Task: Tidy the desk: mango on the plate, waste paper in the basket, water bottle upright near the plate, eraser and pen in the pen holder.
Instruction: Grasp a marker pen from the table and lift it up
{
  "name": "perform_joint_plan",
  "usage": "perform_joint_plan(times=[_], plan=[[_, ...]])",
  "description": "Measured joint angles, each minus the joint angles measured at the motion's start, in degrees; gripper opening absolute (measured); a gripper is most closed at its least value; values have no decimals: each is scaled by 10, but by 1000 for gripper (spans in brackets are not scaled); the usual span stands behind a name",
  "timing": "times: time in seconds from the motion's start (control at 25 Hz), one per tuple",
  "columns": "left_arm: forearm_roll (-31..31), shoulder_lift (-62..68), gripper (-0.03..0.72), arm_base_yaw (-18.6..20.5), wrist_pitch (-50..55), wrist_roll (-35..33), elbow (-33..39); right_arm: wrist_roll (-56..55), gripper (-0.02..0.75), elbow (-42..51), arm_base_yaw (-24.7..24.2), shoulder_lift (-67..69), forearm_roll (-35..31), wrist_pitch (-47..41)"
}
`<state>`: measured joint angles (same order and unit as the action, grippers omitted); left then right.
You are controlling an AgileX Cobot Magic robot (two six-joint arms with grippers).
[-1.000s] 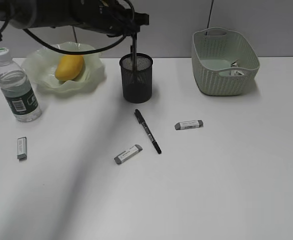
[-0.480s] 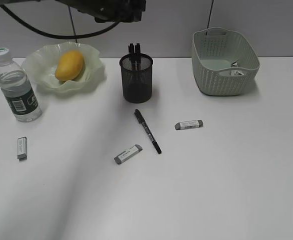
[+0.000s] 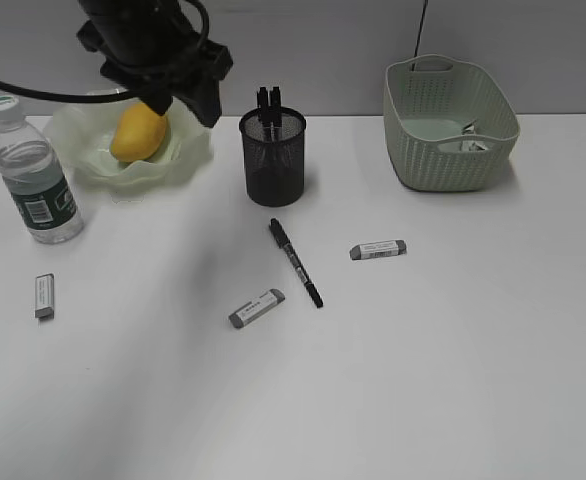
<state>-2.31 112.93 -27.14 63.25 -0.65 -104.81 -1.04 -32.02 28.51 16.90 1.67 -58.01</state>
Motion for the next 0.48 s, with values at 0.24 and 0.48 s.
perform_joint_plan(times=[0.24,0.48], plan=[[23,-19,503,0,62,0,-1,0,494,0,0,0,0,0],[23,-85,503,8,62,0,67,0,494,0,0,0,0,0]])
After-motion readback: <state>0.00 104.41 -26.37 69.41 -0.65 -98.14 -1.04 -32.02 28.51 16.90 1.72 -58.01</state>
